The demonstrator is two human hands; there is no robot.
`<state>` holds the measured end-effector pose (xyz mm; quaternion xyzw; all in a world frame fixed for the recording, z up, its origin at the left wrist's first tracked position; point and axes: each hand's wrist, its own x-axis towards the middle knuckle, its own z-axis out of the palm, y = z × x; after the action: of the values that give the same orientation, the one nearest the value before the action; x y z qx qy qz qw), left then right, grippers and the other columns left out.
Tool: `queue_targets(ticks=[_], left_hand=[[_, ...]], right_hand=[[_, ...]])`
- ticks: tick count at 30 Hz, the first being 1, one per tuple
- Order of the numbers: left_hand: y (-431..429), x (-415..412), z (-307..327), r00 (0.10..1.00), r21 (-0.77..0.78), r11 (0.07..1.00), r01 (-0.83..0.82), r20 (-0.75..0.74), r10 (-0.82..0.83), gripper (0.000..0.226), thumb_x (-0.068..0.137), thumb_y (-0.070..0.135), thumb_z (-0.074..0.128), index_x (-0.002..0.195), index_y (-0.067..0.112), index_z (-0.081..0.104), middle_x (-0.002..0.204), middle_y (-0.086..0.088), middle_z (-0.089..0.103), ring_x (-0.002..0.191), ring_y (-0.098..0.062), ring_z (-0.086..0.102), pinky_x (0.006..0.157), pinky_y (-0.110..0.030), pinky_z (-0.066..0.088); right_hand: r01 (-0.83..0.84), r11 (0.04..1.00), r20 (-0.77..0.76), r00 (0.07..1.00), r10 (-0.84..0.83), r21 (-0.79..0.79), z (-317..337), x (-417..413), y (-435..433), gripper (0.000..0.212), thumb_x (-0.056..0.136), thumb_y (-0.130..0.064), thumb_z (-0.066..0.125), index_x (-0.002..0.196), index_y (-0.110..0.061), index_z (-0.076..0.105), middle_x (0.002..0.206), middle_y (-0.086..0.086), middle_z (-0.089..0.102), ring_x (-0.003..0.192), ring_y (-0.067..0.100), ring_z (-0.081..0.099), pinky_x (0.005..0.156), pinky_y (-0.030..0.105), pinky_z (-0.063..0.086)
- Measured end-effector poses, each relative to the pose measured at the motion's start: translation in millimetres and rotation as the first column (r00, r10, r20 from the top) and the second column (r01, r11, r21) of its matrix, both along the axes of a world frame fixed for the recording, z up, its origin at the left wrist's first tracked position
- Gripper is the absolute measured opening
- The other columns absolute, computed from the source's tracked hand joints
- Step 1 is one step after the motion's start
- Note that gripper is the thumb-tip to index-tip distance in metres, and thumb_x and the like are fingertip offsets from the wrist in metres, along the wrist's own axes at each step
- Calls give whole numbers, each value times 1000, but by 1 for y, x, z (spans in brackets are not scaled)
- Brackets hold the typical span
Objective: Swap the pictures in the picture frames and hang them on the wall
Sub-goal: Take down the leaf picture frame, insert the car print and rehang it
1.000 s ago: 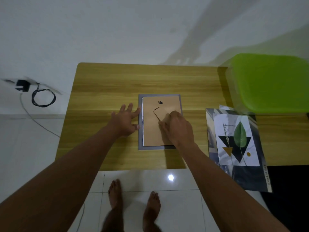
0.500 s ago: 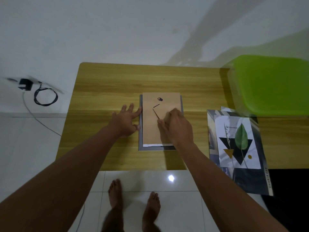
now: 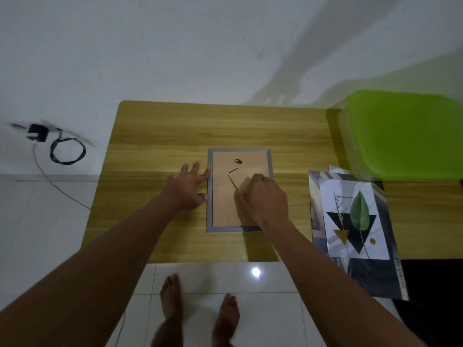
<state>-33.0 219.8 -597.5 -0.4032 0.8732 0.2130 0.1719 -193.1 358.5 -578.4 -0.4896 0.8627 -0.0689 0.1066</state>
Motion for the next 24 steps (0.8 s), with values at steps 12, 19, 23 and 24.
queue_targets(ticks=[12, 19, 23, 24], left_hand=[[-1, 0, -1, 1000, -5, 1000, 5, 11, -4, 79, 92, 48, 55, 152, 39, 5, 162, -1, -7, 149, -27, -7, 115, -58, 10], [-2, 0, -2, 1000, 5, 1000, -2, 18, 2, 79, 92, 48, 55, 152, 39, 5, 162, 0, -7, 149, -27, -7, 116, -58, 10], [-2, 0, -3, 1000, 3, 1000, 4, 11, -4, 79, 92, 48, 55, 152, 39, 6, 162, 0, -7, 149, -27, -7, 115, -58, 9], [-2, 0, -3, 1000, -2, 1000, 7, 11, -7, 79, 92, 48, 55, 152, 39, 6, 162, 0, -6, 149, -27, -7, 114, -58, 9]], right_hand=[[16, 1000, 11, 1000, -16, 17, -3, 2, -1, 43, 95, -48, 55, 113, -9, 54, 107, 6, 63, 98, 22, 61, 71, 31, 46], [-90, 996, -49, 995, 90, 18, -14, 8, 7, 46, 97, -46, 51, 130, -16, 41, 129, 12, 52, 121, 28, 50, 77, 38, 54], [-252, 967, -62, 965, 255, 47, -27, -1, 23, 59, 101, -51, 35, 146, -12, 35, 149, 20, 40, 137, 37, 37, 108, 48, 37], [-278, 959, -18, 960, 279, 56, -29, -5, 25, 63, 101, -52, 32, 150, -12, 29, 154, 20, 33, 144, 36, 27, 115, 50, 28]])
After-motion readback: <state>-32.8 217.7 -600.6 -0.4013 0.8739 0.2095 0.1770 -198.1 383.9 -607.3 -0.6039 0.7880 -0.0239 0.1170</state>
